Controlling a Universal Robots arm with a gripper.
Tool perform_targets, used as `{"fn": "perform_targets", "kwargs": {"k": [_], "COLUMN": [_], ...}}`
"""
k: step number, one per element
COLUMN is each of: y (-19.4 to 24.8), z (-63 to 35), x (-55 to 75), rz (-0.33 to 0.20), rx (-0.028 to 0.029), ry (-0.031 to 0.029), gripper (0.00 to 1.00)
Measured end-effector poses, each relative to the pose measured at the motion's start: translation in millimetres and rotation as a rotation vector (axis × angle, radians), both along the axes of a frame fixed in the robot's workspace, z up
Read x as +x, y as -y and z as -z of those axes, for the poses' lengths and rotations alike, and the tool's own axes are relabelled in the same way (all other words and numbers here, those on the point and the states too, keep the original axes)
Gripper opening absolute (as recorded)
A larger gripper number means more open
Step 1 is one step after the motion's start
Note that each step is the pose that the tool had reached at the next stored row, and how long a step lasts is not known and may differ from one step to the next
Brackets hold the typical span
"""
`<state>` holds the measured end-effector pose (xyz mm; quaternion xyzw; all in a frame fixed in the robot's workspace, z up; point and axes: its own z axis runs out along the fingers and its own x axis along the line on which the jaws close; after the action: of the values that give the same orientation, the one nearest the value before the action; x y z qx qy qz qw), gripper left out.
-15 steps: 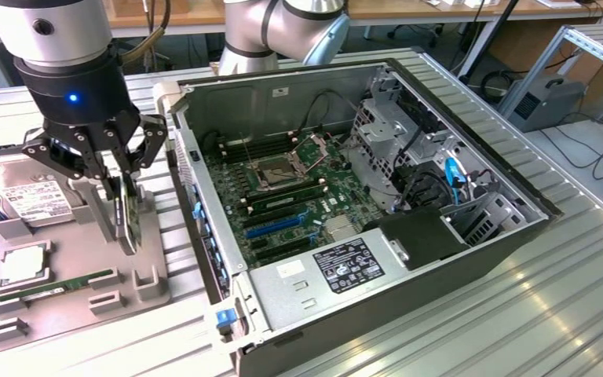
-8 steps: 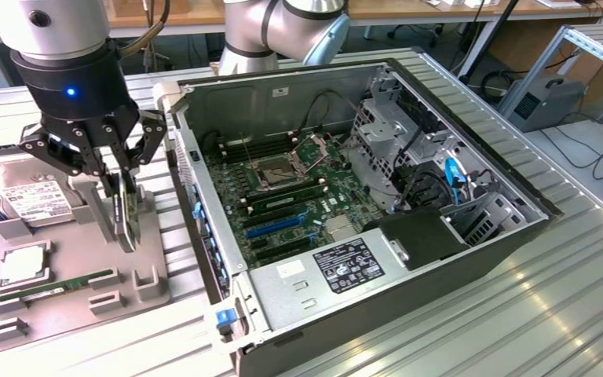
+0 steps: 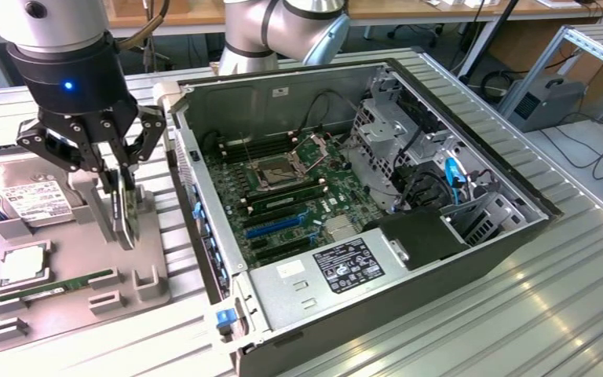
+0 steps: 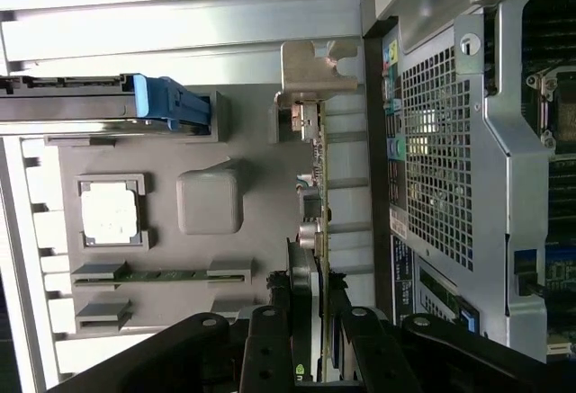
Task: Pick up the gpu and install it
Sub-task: 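Pick up the gpu and move the gpu toward the slot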
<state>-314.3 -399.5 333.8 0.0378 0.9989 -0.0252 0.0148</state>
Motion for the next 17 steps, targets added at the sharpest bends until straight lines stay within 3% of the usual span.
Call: {"fn": "perform_targets", "kwargs": {"k": [17], "y": [-0.4], "z": [-13.6], "x": [0.0], "rz": [0.000], "rx": [0.0000], "ry": [0.0002], "gripper": [0.27]}}
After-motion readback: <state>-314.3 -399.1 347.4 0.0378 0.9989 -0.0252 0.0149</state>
